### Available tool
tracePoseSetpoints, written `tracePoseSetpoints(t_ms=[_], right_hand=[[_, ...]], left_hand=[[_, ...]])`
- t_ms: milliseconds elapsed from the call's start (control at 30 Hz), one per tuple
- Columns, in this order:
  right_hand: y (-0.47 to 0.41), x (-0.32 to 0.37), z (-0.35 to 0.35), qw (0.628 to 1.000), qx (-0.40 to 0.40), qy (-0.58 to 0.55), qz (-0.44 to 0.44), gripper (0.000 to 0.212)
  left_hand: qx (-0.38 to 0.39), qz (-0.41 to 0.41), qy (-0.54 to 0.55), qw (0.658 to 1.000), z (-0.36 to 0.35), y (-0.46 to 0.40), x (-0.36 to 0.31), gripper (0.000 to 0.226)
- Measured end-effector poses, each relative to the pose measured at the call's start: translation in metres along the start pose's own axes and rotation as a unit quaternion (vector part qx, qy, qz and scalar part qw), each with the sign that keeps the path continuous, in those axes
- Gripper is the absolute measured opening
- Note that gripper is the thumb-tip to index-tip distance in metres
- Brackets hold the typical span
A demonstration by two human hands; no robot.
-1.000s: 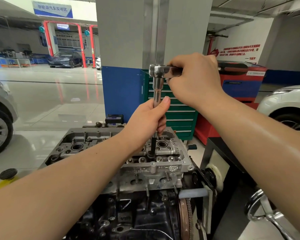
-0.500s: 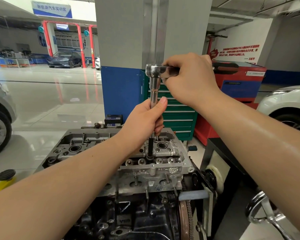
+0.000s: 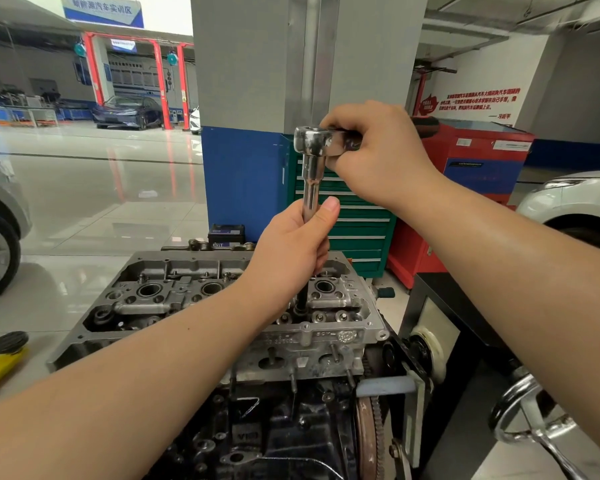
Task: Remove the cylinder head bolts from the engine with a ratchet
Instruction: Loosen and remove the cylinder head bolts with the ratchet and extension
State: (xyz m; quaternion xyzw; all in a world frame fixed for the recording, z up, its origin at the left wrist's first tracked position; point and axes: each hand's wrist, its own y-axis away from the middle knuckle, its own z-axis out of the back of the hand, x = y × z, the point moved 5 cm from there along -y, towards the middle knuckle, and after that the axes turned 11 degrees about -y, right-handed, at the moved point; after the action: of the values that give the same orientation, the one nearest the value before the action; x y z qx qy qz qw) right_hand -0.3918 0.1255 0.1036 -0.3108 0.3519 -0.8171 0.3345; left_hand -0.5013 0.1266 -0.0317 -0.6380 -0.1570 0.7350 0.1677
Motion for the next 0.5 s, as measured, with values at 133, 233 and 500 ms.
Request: tracePoseSetpoints(t_ms=[133,233,500], right_hand=[[-0.003,0.000,-0.004,0.998,0.049,0.033,-0.010,0.019],[-0.008,0.010,-0.006,0.987,0.143,0.075,-0.003,0.034],[-0.023,0.015,-0.023,0.944,0.189,-0.260,-0.069,0.047]], left_hand=[[-0.001,0.011,0.014,1.000,0.001,-0.001,0.002,0.040],[-0.006,0.015,0.032,0.999,0.002,-0.002,0.004,0.041],[0.002,0.043,0.062,0.997,-0.006,-0.006,0.003,0.040]])
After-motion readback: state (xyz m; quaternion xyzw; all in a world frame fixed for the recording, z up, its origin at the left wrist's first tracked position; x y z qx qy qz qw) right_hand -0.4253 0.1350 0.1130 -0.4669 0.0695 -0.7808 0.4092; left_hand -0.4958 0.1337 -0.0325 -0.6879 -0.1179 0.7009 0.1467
